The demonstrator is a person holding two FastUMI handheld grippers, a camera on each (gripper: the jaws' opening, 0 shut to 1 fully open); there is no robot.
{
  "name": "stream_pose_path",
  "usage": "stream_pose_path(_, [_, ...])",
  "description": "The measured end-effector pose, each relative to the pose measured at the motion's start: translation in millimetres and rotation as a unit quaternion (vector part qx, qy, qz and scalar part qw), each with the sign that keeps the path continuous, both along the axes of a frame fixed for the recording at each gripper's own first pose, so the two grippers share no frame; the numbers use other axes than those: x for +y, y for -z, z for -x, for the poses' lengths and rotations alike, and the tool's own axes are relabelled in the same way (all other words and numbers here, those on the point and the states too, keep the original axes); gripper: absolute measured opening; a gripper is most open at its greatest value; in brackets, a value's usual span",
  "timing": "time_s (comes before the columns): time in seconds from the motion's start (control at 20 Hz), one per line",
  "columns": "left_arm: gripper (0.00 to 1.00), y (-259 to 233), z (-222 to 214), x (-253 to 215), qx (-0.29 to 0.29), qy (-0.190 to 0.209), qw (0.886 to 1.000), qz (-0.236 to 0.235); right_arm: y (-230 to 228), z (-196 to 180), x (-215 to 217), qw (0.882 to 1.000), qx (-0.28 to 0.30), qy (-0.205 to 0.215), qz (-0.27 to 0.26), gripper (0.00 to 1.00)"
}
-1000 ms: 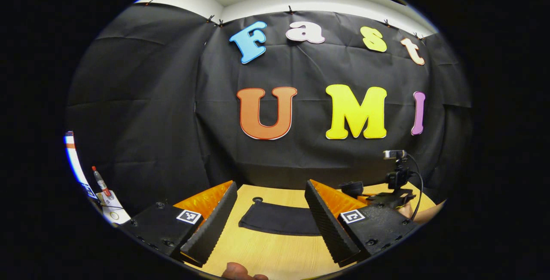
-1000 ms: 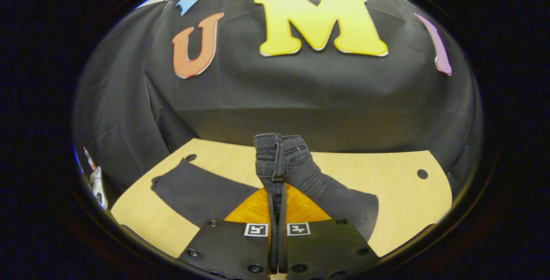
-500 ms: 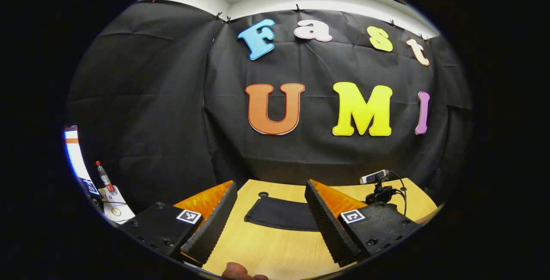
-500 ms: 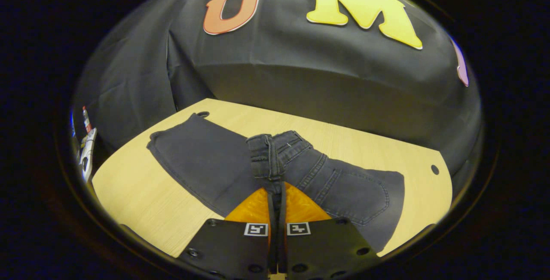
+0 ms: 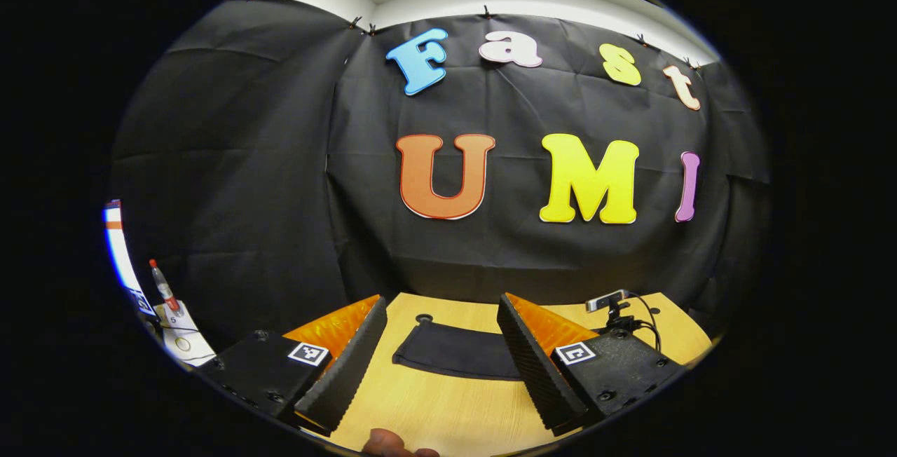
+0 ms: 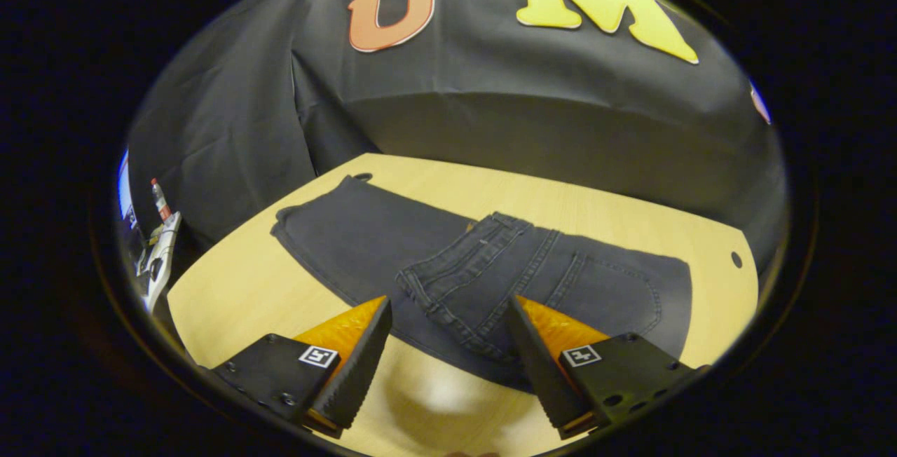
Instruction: Grasp the waist and the cuffs of the jeans and fold them to make the two legs overlap; first hold the waist and fold one-third of the jeans toward the cuffs, then hold the cuffs and fold the remaining one-third in the same direction to finish folding.
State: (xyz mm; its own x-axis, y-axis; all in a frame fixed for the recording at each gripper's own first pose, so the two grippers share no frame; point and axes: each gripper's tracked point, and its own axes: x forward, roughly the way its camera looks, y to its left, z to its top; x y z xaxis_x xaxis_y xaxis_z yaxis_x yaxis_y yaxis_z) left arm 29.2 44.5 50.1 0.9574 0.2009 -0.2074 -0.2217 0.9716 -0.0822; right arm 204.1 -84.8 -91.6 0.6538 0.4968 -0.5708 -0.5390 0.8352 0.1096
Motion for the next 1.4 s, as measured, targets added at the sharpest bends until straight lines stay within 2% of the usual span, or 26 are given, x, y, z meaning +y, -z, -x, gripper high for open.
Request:
stream_pose_path(0.05, [1.0,10.7,-5.6,2.7,0.005,0.0,1.0,0.003,-13.1,-6.1,-3.2,1.0,-0.013,0.004,-0.007,1.0])
stream_pose_path(0.1, [0.94,23.2,-11.2,6.1,0.013,-0.003,1.0,0.009,-28.1,-13.1,-9.7,0.999,-0.029,0.009,-0.013,1.0])
stream_pose_path(0.15, [1.0,36.9,-18.1,9.5,0.021,-0.004,1.0,0.021,-45.2,-20.8,-15.5,0.999,-0.047,0.014,-0.02,0.99])
stream_pose_path(0.35, [1.0,80.9,-41.3,21.3,0.037,-0.018,0.995,0.092,-130.6,-51.8,-55.5,0.989,-0.134,0.045,-0.047,0.98])
stream_pose_path(0.45, [0.99,106.3,-49.5,25.2,0.05,-0.026,0.987,0.151,-181.2,-69.0,-86.4,0.978,-0.181,0.077,-0.069,0.98])
stream_pose_path(0.55, [0.99,133.0,-64.7,25.6,0.06,-0.038,0.972,0.225,-225.0,-80.5,-119.8,0.966,-0.219,0.109,-0.086,0.98])
stream_pose_path(0.65, [0.99,164.1,-79.9,28.8,0.073,-0.057,0.949,0.303,-267.1,-84.8,-156.3,0.951,-0.256,0.141,-0.099,0.98])
stream_pose_path(0.7, [0.99,178.2,-88.0,28.1,0.08,-0.068,0.933,0.343,-283.5,-87.3,-174.6,0.945,-0.272,0.155,-0.1,0.98])
stream_pose_path(0.85, [0.99,228.8,-101.6,35.7,0.109,-0.112,0.881,0.446,-317.0,-83.0,-227.8,0.928,-0.31,0.187,-0.085,0.98])
stream_pose_path(0.95, [0.99,256.7,-112.5,41.0,0.109,-0.137,0.844,0.508,-335.5,-76.5,-261.4,0.918,-0.329,0.21,-0.069,0.97])
stream_pose_path(1.05, [0.99,276.2,-120.7,52.1,0.102,-0.16,0.815,0.548,-342.7,-70.4,-289.0,0.913,-0.331,0.232,-0.055,0.97])
stream_pose_path(1.2, [0.99,297.9,-130.2,63.2,0.09,-0.178,0.785,0.587,-359.7,-56.7,-320.5,0.903,-0.337,0.262,-0.056,0.98])
stream_pose_path(1.3, [0.99,304.5,-127.2,71.3,0.087,-0.182,0.77,0.605,-372.1,-51.1,-334.0,0.895,-0.351,0.272,-0.048,0.97])
stream_pose_path(1.4, [0.99,314.8,-127.7,70.3,0.091,-0.181,0.757,0.621,-375.9,-49.4,-339.2,0.893,-0.358,0.27,-0.032,0.98])
